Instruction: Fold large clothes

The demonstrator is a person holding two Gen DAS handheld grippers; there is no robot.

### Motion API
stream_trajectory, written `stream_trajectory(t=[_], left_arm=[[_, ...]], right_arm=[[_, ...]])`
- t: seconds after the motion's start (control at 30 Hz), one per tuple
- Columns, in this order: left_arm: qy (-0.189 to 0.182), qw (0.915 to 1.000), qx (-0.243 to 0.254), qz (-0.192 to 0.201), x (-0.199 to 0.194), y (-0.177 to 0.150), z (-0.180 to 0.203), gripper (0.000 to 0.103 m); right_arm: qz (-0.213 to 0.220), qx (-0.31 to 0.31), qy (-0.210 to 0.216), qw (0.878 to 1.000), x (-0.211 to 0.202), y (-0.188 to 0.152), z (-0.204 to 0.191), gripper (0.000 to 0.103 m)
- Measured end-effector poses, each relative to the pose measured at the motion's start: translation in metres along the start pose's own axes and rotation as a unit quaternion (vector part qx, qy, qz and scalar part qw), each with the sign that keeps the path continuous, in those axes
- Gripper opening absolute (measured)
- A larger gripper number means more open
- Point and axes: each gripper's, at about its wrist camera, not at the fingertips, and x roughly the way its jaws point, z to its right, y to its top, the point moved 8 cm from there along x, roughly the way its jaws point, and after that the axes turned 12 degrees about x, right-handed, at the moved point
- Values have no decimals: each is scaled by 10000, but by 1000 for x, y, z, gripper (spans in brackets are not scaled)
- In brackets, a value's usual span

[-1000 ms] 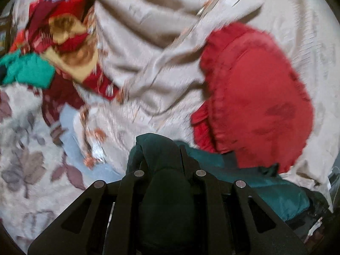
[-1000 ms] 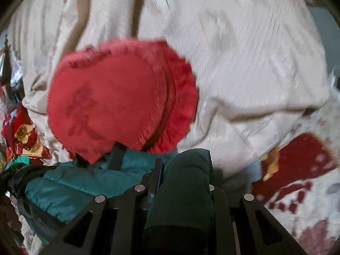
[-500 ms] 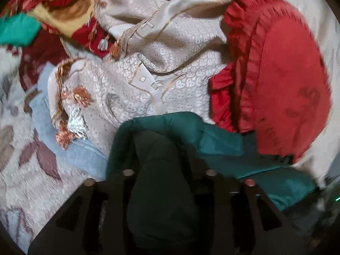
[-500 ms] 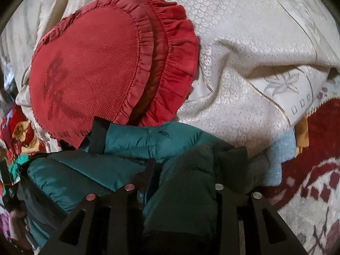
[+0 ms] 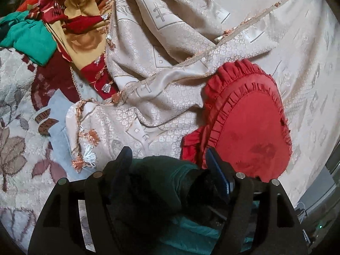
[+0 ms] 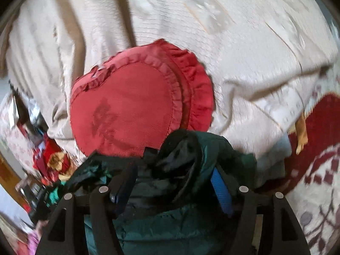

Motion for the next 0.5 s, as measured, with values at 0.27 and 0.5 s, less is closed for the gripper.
stream_trajectory(t=[0.27, 0.5], left_arm=[[192, 9991, 271, 278, -18, 6, 3, 72], [741, 9972, 22, -24, -14, -1, -24, 72]], right_arm=[[157, -835, 13, 9964, -12, -9, -24, 67], [-261, -1661, 140, 9857, -4, -38, -49, 67]])
